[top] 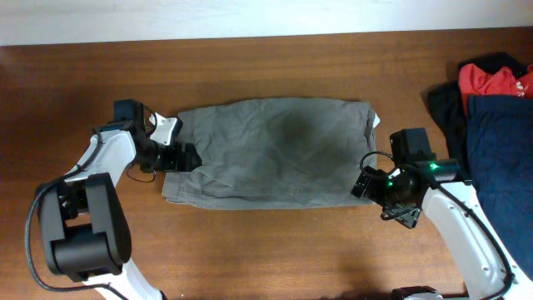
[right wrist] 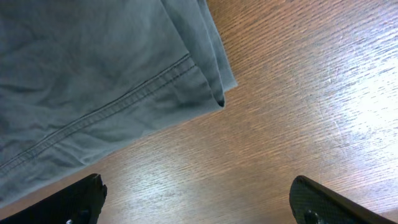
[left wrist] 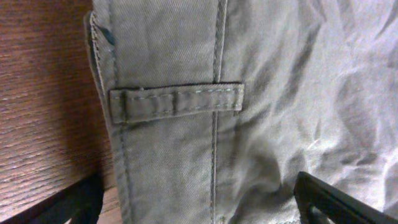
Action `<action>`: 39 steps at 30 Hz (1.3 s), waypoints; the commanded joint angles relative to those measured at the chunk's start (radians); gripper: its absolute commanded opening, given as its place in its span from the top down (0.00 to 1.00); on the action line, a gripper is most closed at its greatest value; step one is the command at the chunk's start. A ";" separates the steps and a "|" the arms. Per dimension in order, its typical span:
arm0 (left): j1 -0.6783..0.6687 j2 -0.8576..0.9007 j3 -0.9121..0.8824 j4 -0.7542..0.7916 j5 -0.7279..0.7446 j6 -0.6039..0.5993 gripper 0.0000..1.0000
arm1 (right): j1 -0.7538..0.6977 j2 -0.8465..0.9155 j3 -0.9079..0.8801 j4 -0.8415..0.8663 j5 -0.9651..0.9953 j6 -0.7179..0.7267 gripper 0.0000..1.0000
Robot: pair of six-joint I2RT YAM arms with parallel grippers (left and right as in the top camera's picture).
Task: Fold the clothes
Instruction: 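Pull the trousers' left end leftward with the left gripper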
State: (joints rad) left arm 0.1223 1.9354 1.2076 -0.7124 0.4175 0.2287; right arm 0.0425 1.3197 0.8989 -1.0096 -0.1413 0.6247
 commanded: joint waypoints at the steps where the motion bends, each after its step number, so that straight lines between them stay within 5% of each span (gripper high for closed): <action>1: 0.005 0.079 -0.018 -0.006 0.013 0.012 0.17 | -0.004 0.000 -0.004 0.001 -0.005 0.005 0.01; 9: 0.005 0.082 -0.018 -0.006 0.040 0.012 0.51 | -0.004 0.000 -0.004 0.015 -0.005 0.005 0.01; 12: 0.005 0.082 -0.018 -0.005 0.043 0.013 0.81 | -0.004 0.000 -0.004 0.023 -0.005 0.005 0.01; 15: 0.005 0.082 -0.016 -0.005 0.042 0.012 0.99 | -0.004 0.000 -0.004 0.024 -0.005 0.005 0.01; 39: 0.089 0.081 0.175 -0.146 -0.082 -0.056 0.99 | -0.004 0.000 -0.004 0.024 -0.005 0.005 0.01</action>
State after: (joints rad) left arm 0.1734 2.0052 1.3521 -0.8539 0.3588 0.1967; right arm 0.0425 1.3197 0.8982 -0.9871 -0.1413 0.6254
